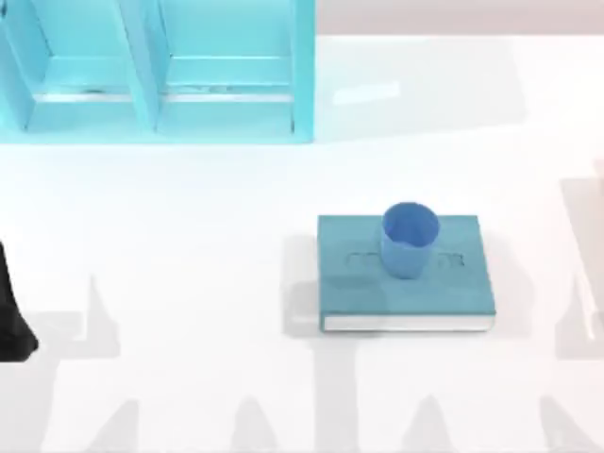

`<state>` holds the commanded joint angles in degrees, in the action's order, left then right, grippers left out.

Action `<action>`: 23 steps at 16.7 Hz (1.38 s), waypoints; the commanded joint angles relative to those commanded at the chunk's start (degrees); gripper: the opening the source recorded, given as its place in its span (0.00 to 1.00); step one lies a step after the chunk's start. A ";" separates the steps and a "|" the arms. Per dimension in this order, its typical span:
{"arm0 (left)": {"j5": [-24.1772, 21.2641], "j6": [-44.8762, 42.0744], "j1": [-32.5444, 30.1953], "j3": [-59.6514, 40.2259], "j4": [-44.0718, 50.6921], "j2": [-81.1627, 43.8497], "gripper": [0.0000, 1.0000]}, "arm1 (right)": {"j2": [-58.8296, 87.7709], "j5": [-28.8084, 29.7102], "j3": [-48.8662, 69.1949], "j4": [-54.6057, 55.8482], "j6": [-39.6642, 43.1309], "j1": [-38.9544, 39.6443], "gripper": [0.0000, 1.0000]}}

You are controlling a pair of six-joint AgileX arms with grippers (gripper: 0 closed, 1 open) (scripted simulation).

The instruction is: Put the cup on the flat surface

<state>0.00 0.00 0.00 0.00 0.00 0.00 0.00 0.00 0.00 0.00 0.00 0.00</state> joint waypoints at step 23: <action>11.35 34.32 -28.23 -98.36 52.80 -82.46 1.00 | 0.00 0.00 0.00 0.00 0.00 0.00 1.00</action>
<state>11.35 34.32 -28.23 -98.36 52.80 -82.46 0.00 0.00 0.00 0.00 0.00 0.00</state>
